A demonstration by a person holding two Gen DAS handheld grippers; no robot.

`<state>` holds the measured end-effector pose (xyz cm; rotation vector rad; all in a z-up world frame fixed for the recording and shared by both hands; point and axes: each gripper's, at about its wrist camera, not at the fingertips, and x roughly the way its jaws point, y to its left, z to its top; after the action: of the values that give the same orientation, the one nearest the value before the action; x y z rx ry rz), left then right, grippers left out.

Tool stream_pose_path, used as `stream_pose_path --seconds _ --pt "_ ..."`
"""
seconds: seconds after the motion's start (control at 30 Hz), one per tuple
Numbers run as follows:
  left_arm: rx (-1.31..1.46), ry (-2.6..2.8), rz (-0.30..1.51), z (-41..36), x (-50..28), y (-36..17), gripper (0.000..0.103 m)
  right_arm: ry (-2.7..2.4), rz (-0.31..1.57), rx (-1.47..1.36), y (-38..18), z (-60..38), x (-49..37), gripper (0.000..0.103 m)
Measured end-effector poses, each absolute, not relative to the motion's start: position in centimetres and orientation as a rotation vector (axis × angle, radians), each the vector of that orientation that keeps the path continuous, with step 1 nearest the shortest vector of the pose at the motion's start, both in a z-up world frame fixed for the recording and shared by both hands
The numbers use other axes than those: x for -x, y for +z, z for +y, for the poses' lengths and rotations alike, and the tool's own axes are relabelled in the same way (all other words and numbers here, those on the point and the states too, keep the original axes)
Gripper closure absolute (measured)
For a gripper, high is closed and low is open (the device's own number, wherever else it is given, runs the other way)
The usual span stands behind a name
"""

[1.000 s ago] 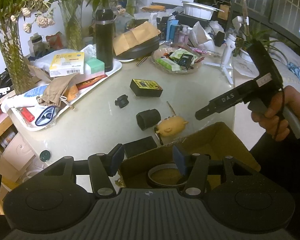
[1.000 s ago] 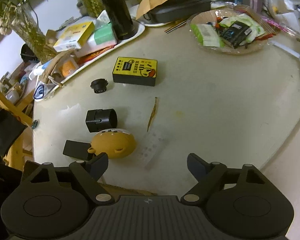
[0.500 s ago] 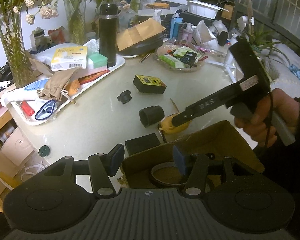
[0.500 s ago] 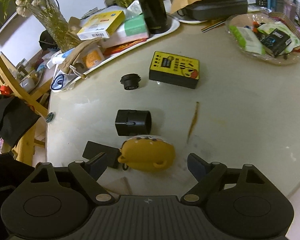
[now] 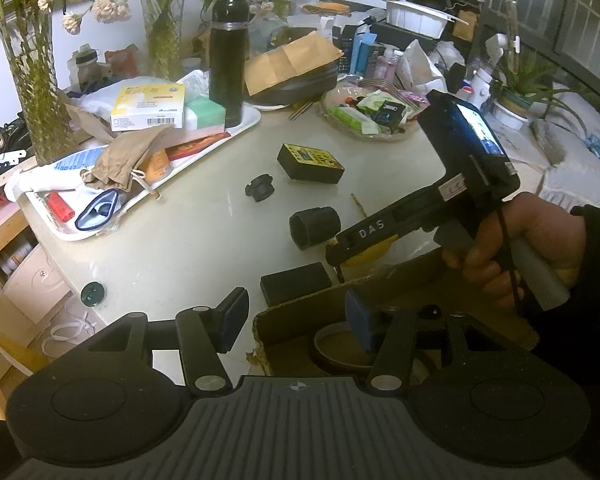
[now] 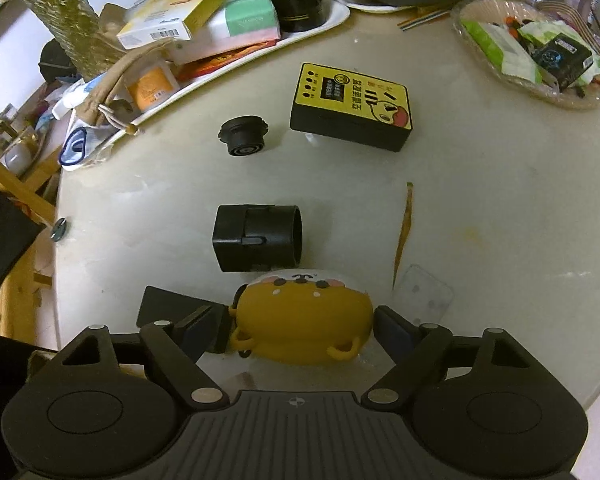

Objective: Organize rigid objects
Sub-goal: 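Move the right tool to the yellow bear-shaped container and close on it, then close the left tool on the black rectangular block while the right tool holds the yellow container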

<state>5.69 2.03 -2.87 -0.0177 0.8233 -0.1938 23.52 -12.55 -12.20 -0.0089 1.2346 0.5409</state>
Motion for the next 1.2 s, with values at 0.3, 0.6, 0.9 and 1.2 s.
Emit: stream_pose_path --seconds 0.3,0.6,0.9,1.2 --pt "0.012 -0.175 0.829 2.2 -6.1 -2.7 0.05 0.515 1.2 0.094 -12.0 -11.5 -23.2 0.025" --pt "0.005 -0.16 0.864 2.7 -7.5 -2.7 0.05 0.503 1.11 0.038 -8.5 -14.7 -22.5 0.025" --pt "0.005 -0.115 0.969 2.9 -10.7 -3.7 0.05 0.526 1.002 0.057 -5.3 -17.9 -20.7 0.025" --pt "0.057 -0.079 1.06 2.9 -13.5 -5.0 0.026 0.547 0.955 0.05 -4.1 -20.3 -18.8 0.025"
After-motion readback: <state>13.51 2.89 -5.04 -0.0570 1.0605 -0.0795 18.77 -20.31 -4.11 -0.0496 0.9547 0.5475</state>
